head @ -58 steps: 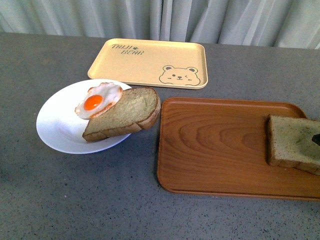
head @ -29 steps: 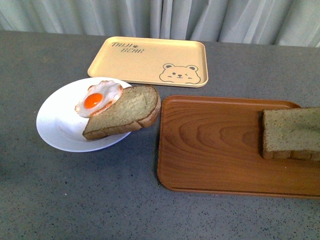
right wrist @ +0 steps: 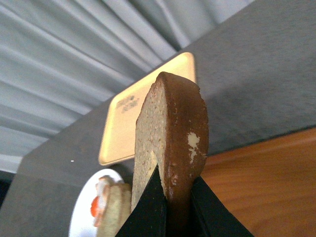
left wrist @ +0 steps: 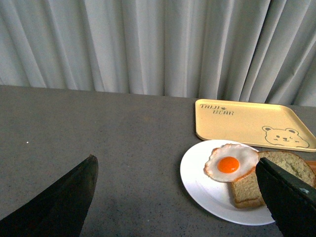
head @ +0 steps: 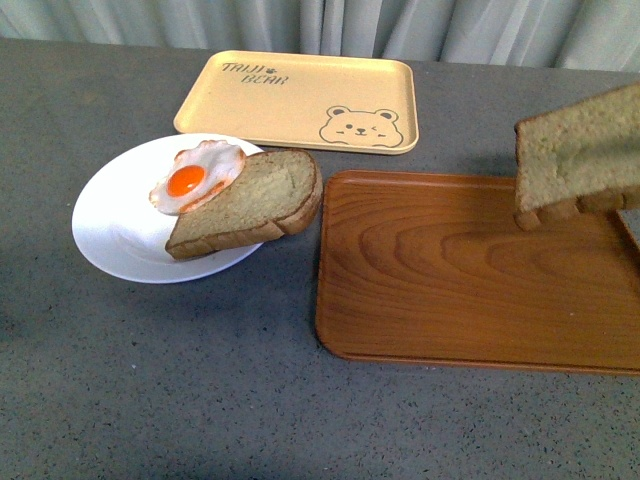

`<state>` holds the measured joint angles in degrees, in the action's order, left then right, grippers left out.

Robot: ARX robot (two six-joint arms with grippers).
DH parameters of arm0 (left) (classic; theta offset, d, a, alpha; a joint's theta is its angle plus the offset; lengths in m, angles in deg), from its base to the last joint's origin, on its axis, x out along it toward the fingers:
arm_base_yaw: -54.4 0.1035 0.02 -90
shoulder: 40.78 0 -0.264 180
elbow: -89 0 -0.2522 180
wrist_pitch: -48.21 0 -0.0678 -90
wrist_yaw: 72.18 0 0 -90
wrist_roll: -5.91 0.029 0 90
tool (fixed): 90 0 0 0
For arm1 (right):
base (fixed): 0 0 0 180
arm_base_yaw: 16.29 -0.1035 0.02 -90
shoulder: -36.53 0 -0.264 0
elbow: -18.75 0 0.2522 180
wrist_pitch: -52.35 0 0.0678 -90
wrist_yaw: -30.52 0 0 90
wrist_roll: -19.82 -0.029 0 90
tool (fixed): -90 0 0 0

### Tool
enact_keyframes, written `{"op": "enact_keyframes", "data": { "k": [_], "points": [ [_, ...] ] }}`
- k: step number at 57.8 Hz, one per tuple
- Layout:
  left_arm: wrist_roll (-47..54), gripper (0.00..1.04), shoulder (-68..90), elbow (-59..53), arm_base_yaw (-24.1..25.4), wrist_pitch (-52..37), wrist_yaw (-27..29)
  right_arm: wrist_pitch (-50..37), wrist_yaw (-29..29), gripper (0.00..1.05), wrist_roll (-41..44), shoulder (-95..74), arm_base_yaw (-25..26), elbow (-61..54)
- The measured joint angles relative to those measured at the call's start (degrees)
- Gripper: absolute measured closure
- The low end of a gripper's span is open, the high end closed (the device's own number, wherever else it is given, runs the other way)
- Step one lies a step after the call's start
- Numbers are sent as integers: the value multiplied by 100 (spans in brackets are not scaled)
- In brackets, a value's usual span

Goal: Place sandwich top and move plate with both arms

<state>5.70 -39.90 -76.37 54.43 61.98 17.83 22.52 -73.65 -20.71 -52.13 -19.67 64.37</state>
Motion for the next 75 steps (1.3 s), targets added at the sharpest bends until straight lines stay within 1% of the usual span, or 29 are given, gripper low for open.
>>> {"op": "enact_keyframes", "data": {
  "k": [9,17,23,27,31,47,69,75],
  "points": [
    [-2,9,0,0,0,0,0,-284,111,102,-330,-664,-990,647],
    [-2,9,0,0,0,0,2,-302,118,102,-389,-1482,-1659,1379],
    [-2,9,0,0,0,0,0,-127,247,102,-409,-2210,-1978,2142],
    [-2,9,0,0,0,0,0,-61,385,102,-402,-2542,-2131,2470],
    [-2,9,0,0,0,0,0,-35,389,102,-407,-2780,-2308,2677],
    [-2,9,0,0,0,0,0,-22,496,102,-479,-2999,-2712,2743],
    [-2,9,0,0,0,0,0,11,702,102,-468,-3536,-2857,2734],
    [-2,9,0,0,0,0,0,-61,732,84,-448,-3471,-2857,2605]
  ]
}}
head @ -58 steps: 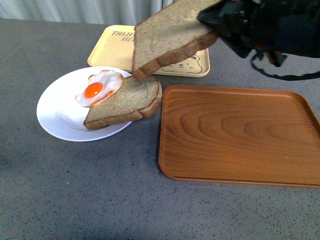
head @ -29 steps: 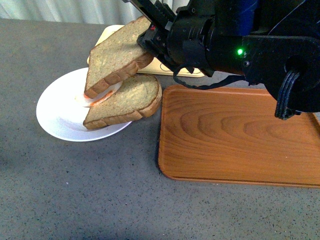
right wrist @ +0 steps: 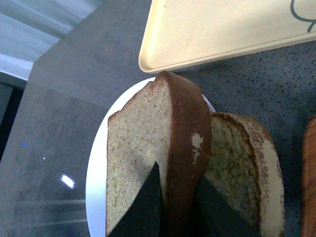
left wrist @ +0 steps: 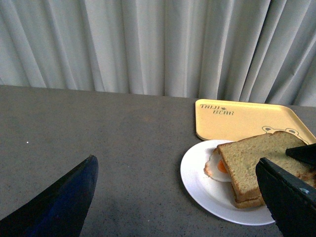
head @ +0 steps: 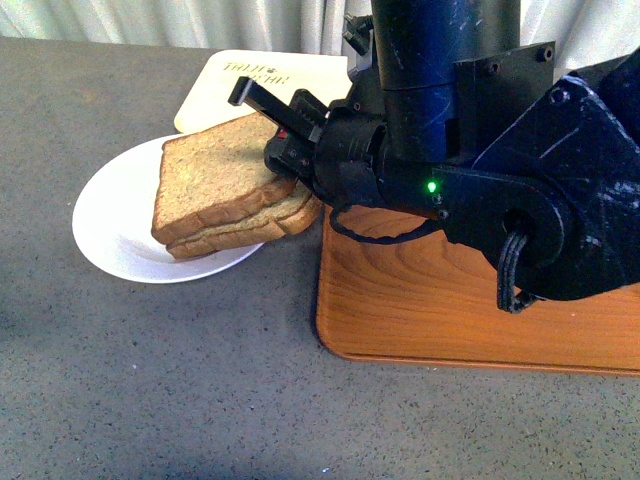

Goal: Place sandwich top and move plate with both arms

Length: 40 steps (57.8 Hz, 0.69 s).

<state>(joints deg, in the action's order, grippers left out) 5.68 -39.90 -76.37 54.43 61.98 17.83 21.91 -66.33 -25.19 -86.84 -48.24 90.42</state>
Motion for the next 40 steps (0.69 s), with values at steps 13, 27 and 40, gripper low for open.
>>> {"op": "enact_keyframes", "data": {
  "k": [13,27,40],
  "points": [
    [0,9,0,0,0,0,0,-216,120,44,0,546,184,-577],
    [0,9,0,0,0,0,0,-238,382,8,234,1965,1187,-1561],
    [2,9,0,0,0,0,0,-1593,1738,36,3082,3523,2159,-2962]
  ]
}}
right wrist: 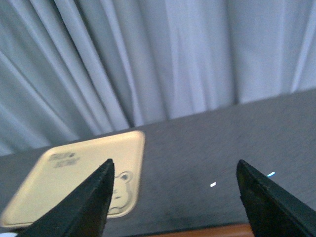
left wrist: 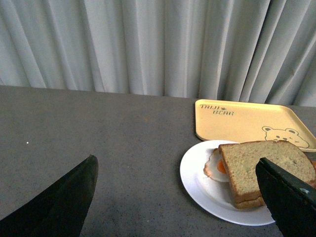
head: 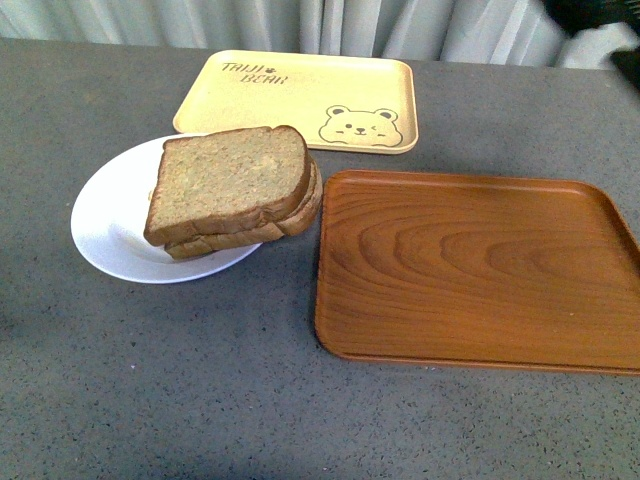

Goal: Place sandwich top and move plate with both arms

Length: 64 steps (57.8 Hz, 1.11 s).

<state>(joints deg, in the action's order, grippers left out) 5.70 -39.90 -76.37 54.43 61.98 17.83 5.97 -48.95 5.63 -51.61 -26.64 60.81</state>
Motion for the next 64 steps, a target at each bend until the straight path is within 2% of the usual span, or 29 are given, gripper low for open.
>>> {"op": "enact_keyframes", "data": {
  "k": [4,8,20,32,35,40,64],
  "points": [
    [0,9,0,0,0,0,0,-87,-140,52,785,452,109,-487],
    [-2,9,0,0,0,0,0,-81,-284,67,1110,745,203,-925],
    [-2,9,0,0,0,0,0,-173,-472,103,1318,1458,439,-1633],
    [-2,9,0,0,0,0,2,66,-664,103,1379,2100,608,-2190],
    [-2,9,0,0,0,0,0,245,-1001,103,1384,2417,844,-2291],
    [-2,9,0,0,0,0,2,503,-1014,103,1386,2785,1001,-2400],
    [-2,9,0,0,0,0,0,2212,-1054,103,1386,4883,1016,-2699]
  ]
}}
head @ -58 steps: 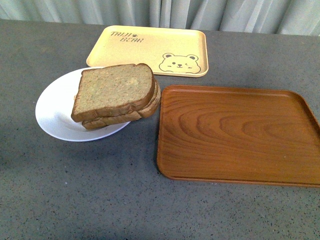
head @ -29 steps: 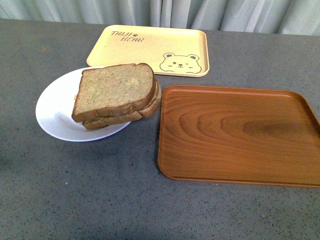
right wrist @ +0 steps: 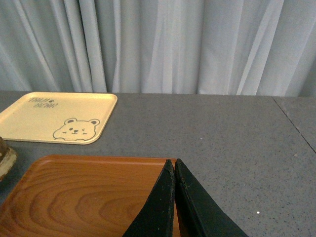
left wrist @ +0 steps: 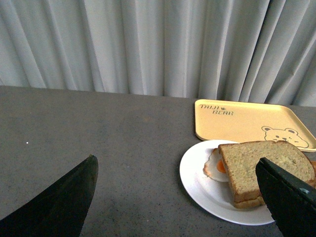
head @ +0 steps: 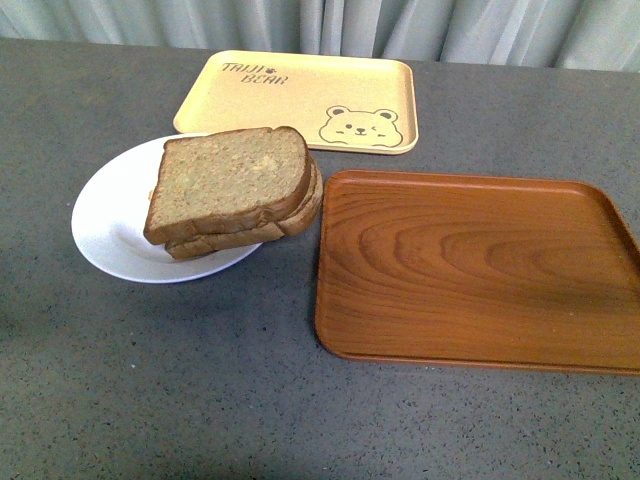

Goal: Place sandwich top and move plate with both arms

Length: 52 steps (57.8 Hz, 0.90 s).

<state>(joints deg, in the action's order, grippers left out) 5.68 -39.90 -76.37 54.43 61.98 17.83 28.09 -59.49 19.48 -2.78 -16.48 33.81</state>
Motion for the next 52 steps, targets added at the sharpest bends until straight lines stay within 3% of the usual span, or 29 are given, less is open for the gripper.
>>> {"op": "enact_keyframes", "data": {
  "k": [19,52],
  "points": [
    [0,9,0,0,0,0,0,1290,0,103,0,1403,0,-7],
    [0,9,0,0,0,0,0,2457,0,103,0,2594,0,-7]
  ]
}}
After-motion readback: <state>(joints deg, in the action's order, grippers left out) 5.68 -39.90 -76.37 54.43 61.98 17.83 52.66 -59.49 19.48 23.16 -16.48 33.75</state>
